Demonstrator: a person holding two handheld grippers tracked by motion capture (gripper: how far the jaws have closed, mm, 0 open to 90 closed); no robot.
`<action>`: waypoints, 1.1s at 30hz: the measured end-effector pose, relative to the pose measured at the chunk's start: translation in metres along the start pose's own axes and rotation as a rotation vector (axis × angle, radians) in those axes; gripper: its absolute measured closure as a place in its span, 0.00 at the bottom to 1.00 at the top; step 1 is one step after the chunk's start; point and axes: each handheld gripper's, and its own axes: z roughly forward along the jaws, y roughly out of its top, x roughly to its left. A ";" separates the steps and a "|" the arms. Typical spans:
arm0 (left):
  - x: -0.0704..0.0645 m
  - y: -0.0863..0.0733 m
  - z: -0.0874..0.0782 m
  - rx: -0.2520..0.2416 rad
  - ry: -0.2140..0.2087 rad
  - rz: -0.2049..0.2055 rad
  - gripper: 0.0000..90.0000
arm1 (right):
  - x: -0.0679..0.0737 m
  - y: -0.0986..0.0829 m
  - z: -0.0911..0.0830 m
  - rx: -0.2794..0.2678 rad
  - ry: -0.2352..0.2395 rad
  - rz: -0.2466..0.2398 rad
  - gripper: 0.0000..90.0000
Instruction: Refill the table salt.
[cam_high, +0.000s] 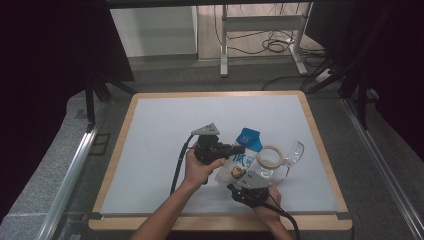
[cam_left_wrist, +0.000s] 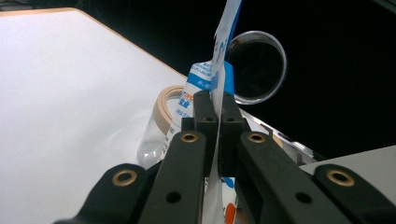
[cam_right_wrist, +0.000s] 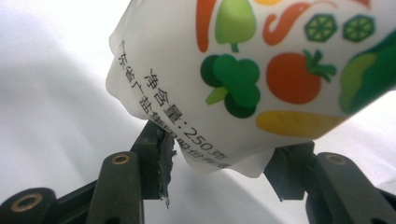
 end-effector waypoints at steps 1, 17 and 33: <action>0.000 0.000 0.001 0.003 0.002 0.002 1.00 | 0.000 0.000 0.000 0.000 -0.001 0.002 0.55; -0.001 0.007 0.011 0.032 0.005 0.005 1.00 | 0.002 -0.002 -0.002 -0.019 -0.031 0.046 0.56; 0.001 0.014 0.017 0.060 0.005 0.001 1.00 | 0.000 -0.003 -0.004 -0.038 -0.037 0.083 0.57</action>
